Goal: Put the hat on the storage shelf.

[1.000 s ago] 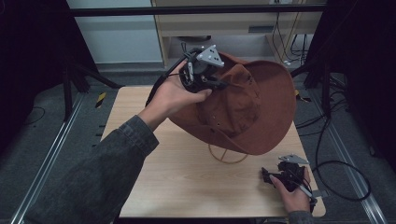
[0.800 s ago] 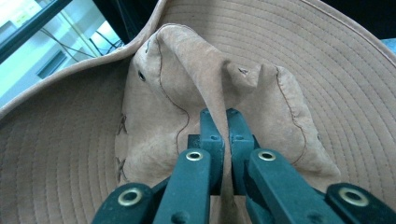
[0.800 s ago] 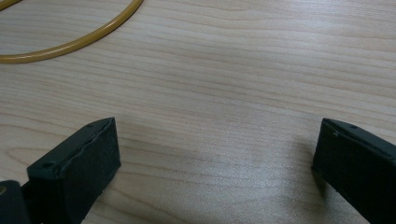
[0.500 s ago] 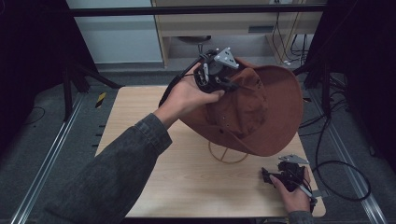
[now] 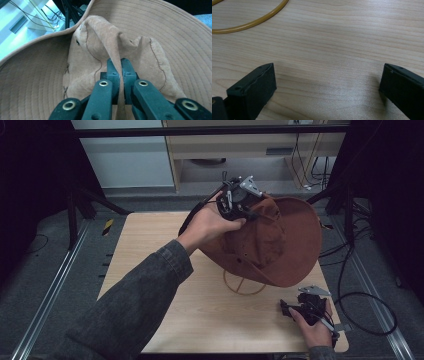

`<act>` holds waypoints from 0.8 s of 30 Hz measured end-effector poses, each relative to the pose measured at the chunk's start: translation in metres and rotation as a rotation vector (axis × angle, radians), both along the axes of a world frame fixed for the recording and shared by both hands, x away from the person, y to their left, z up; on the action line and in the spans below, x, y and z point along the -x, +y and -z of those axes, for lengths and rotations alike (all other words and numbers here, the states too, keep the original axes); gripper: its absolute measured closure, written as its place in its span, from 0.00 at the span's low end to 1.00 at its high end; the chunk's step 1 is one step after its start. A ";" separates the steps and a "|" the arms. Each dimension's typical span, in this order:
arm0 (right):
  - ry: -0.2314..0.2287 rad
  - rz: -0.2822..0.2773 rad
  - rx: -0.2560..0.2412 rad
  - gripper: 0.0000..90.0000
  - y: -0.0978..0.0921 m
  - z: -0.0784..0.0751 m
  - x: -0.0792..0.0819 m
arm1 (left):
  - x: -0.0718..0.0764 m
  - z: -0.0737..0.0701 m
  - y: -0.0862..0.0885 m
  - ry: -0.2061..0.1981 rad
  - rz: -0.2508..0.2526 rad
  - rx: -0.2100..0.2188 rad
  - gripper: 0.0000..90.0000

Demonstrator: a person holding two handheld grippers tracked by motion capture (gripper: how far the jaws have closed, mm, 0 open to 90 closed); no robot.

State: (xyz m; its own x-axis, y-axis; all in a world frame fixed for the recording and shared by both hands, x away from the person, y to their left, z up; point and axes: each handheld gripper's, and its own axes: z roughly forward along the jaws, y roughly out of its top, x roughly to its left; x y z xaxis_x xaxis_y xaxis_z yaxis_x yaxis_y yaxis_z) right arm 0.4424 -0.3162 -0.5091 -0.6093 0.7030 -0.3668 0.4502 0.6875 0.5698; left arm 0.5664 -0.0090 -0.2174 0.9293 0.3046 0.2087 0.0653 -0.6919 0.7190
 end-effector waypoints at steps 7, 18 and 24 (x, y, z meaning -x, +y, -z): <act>-0.001 -0.003 -0.001 0.01 0.000 0.000 0.000 | -0.003 0.008 -0.005 0.015 0.003 -0.005 0.97; 0.000 -0.001 -0.001 0.01 0.000 0.000 0.000 | -0.005 0.013 -0.005 0.026 -0.003 0.008 0.94; -0.001 -0.003 -0.001 0.01 0.000 0.000 0.000 | -0.008 0.016 0.000 0.049 -0.015 0.030 0.89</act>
